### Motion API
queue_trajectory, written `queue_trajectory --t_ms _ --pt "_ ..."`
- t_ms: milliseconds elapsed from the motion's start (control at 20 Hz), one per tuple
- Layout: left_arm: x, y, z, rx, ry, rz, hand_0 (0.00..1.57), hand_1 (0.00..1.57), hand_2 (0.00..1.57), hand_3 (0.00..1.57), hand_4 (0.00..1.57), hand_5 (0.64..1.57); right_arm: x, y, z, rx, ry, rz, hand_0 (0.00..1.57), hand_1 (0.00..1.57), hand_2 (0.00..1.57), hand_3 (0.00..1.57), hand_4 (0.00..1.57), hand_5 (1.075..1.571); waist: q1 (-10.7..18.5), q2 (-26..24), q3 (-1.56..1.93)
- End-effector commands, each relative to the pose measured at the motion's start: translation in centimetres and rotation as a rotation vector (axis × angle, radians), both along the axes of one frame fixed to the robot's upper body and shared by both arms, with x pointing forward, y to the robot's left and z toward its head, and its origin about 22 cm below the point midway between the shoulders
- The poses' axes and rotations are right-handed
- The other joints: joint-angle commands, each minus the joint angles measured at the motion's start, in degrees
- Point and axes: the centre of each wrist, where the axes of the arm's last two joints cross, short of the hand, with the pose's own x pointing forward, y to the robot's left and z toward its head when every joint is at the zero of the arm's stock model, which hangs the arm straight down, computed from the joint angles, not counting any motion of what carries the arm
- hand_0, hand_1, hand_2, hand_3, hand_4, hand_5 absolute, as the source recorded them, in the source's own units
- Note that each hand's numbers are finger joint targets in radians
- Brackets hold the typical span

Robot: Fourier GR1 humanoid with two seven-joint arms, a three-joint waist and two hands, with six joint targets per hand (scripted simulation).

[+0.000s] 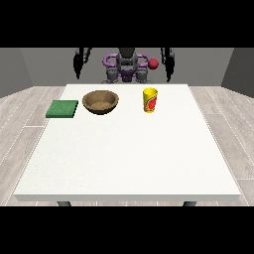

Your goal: Pick the cup and pour the ball into the bowl, then pick the bowl and place it on the pad

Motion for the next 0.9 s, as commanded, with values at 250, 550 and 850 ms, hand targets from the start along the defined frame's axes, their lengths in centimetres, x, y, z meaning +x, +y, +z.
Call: queue_trajectory --t_ms 250,550,850 --pt "0.2 0.9 3.1 0.016 -0.019 0.013 0.00 0.00 0.00 0.00 0.66 1.566 0.1 -0.9 3.1 -0.027 -0.007 -0.005 0.00 0.00 0.00 0.00 0.87 1.533 0.05 -15.83 -0.39" --pt "-0.8 -3.1 6.5 -0.226 0.189 0.078 0.00 0.00 0.00 0.00 0.64 1.564 -1.9 1.5 5.3 0.222 0.208 -0.080 0.00 0.00 0.00 0.00 0.86 1.532 -1.78 -23.88 -0.39" --pt "-1.0 -5.7 10.4 -0.199 -0.001 0.030 0.00 0.00 0.00 0.00 0.56 1.555 -2.6 0.0 8.5 0.196 0.065 -0.110 0.00 0.00 0.00 0.00 0.76 1.548 -0.83 -12.70 -0.38"
